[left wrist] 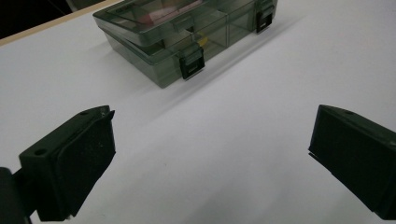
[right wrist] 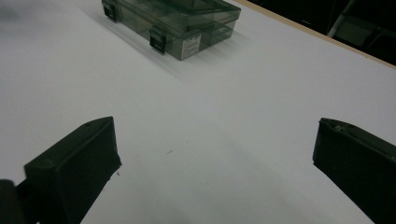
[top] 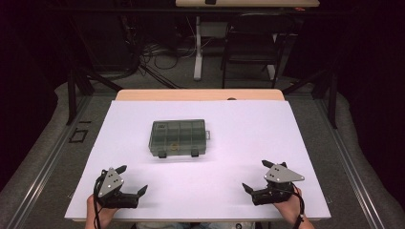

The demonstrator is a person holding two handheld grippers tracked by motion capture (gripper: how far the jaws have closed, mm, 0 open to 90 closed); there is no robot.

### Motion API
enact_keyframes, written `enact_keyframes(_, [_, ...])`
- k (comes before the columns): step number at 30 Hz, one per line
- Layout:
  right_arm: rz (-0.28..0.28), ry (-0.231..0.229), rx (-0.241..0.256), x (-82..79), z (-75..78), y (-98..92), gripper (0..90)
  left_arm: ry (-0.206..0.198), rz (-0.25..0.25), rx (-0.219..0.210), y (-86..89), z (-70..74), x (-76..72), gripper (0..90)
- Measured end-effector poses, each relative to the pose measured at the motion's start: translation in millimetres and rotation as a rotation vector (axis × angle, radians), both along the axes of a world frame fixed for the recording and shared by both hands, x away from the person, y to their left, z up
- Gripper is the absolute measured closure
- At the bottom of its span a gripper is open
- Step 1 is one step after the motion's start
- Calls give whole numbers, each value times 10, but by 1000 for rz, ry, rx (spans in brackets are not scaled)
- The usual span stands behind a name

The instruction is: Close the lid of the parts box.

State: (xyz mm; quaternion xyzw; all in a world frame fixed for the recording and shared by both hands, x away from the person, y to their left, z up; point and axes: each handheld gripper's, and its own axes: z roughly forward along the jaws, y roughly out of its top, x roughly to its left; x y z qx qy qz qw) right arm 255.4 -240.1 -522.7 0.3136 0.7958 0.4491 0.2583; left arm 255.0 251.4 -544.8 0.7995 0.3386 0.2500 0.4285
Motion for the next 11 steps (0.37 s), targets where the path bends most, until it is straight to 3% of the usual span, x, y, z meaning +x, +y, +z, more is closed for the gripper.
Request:
enact_keyframes(3, [-8, -20, 0, -58, -23, -37, 0, -1, -5, 3, 0, -1, 3, 4])
enact_keyframes(11, [-4, -14, 6, -52, -25, -43, 0, -3, -34, -17, -21, -2, 1, 3])
